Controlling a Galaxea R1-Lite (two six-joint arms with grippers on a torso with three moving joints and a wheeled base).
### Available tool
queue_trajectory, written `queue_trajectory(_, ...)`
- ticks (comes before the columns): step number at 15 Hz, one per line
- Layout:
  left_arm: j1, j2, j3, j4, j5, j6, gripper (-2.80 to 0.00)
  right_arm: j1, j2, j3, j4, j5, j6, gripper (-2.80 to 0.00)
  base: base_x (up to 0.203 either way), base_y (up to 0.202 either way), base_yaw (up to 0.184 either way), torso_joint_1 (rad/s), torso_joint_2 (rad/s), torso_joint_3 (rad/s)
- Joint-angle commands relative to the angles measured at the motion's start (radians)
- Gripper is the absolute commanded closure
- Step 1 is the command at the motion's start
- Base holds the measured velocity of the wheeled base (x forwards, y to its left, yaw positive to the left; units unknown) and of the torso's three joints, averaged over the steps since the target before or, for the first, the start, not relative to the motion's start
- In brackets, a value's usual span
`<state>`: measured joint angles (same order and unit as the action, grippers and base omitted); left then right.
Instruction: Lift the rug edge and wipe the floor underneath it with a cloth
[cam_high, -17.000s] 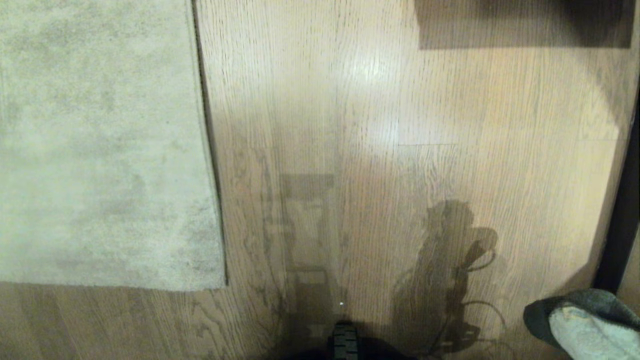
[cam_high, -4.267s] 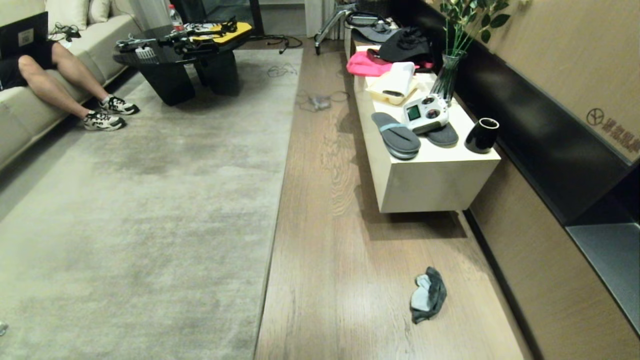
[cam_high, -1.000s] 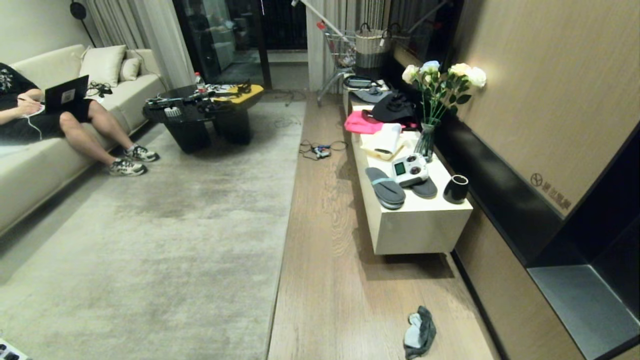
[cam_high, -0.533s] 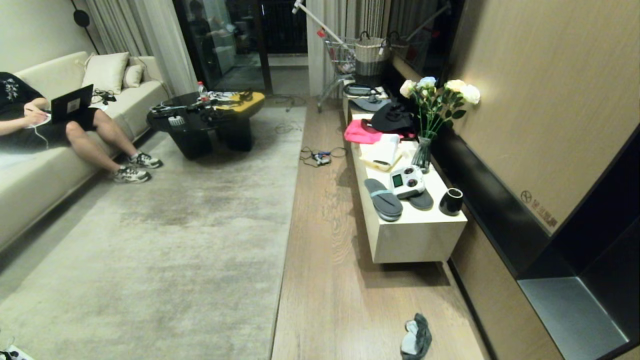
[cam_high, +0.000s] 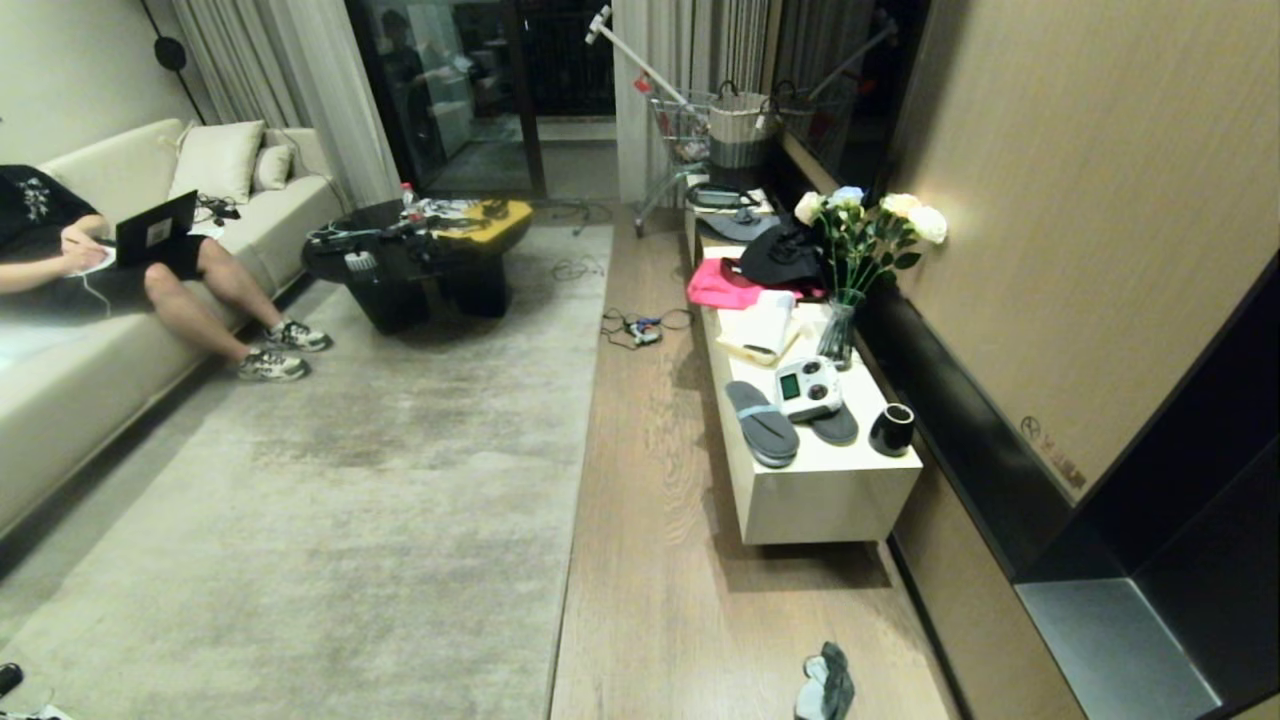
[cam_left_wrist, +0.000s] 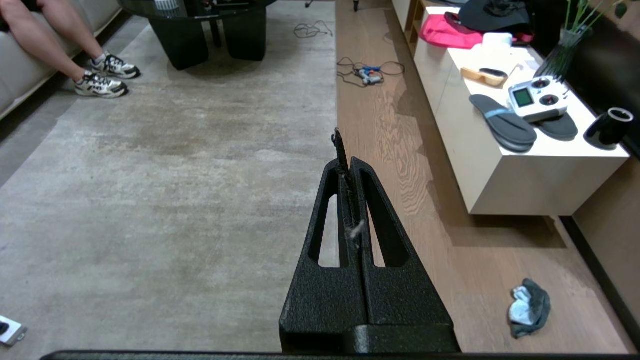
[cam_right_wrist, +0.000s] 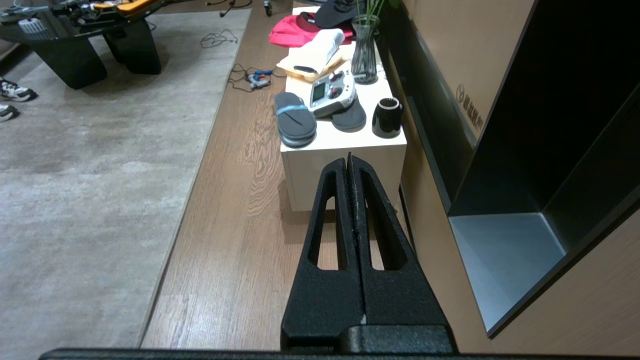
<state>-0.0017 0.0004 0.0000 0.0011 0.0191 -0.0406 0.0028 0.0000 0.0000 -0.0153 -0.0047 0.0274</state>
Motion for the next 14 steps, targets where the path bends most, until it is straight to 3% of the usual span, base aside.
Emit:
queue_trajectory(1,0.0,0.0,0.0,0.0,0.001,-0.001,0.0,0.0,0.002,0.0,0.0,0.0,0.0,0.0,0.0,0.0,0.0,0.202,-0.47,-0.295)
queue_trajectory(10,0.0,0.0,0.0,0.0,0.001,-0.001,0.0,0.0,0.002,0.0,0.0,0.0,-0.001,0.0,0.0,0.0,0.0,0.153,-0.37,-0.216)
queue_trajectory(14,0.0,0.0,0.0,0.0,0.001,-0.001,0.0,0.0,0.002,0.0,0.0,0.0,0.002,0.0,0.0,0.0,0.0,0.013,-0.04,-0.013)
